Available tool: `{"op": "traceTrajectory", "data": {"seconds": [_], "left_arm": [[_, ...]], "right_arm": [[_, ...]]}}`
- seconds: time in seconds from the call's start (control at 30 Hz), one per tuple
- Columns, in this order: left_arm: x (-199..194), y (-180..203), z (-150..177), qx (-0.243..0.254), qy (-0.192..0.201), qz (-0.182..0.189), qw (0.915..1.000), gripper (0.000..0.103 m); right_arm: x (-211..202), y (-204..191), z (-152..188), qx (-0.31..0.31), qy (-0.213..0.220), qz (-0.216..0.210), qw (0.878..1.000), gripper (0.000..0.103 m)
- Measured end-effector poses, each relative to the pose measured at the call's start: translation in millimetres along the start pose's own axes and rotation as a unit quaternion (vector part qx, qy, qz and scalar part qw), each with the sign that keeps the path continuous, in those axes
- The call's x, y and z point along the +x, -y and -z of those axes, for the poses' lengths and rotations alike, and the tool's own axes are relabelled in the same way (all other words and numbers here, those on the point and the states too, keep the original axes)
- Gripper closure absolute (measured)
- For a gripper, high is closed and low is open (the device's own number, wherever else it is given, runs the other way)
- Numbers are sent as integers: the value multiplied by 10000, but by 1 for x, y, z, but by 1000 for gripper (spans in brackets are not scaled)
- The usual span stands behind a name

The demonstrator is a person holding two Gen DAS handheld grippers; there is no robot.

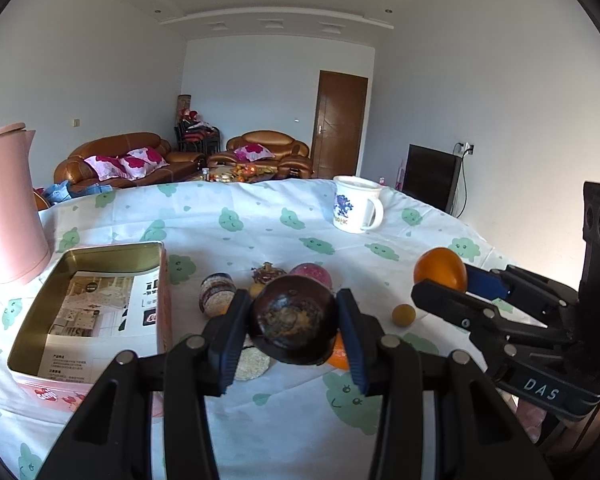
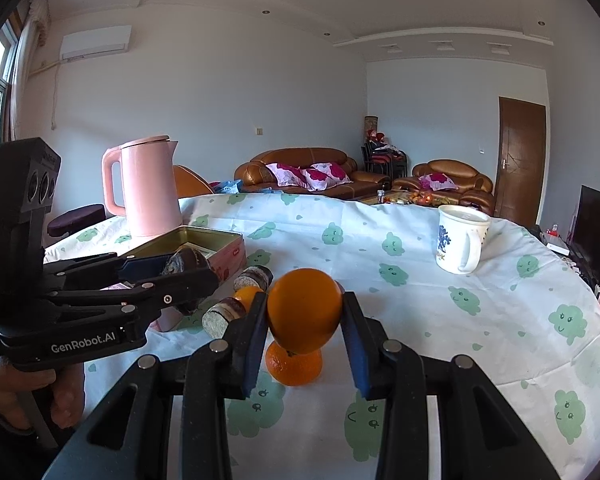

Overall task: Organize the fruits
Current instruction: 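Lift the dark fruit with the left gripper while the right gripper grasps and lifts the orange, then carry the dark fruit and the orange in both grippers over the open tin box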

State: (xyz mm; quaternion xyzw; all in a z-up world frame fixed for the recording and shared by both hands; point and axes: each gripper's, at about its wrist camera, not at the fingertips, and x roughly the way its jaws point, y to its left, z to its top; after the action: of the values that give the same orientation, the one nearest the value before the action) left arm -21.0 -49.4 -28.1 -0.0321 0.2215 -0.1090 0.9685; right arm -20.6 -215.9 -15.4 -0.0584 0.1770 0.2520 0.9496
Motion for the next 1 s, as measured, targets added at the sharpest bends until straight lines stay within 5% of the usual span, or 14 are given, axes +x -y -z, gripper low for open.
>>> {"op": "traceTrajectory", "data": {"seconds": [1.0], "left_arm": [[-6,-29,-9,-32,209,-555,9982,58]], "right_arm": [[8,-13,-35,-364,270,-147,9989,65]]}}
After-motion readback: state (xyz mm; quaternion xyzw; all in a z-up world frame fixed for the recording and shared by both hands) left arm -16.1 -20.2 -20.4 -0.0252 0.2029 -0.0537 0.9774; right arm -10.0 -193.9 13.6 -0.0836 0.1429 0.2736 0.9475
